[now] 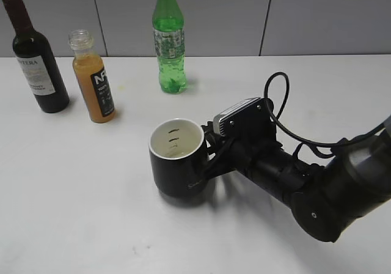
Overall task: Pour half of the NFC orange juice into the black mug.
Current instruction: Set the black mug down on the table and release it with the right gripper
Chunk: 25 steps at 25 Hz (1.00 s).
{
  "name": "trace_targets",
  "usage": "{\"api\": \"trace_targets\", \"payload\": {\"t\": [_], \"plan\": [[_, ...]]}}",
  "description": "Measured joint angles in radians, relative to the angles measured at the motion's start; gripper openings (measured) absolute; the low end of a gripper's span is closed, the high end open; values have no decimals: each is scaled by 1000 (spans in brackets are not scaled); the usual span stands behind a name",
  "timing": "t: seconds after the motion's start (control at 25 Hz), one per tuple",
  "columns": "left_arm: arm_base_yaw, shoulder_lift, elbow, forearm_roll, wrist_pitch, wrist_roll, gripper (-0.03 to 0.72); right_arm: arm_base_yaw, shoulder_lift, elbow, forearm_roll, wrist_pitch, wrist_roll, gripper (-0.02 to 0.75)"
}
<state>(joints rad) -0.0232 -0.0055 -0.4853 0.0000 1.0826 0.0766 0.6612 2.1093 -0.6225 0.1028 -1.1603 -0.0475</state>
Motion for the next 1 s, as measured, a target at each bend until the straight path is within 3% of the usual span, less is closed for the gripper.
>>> {"api": "trace_targets", "payload": {"t": [0.6, 1.0], "plan": [[0, 0, 0, 0, 0, 0, 235, 0, 57, -18, 6, -1, 14, 44], [0, 0, 0, 0, 0, 0, 235, 0, 57, -15, 7, -21, 31, 91]]}}
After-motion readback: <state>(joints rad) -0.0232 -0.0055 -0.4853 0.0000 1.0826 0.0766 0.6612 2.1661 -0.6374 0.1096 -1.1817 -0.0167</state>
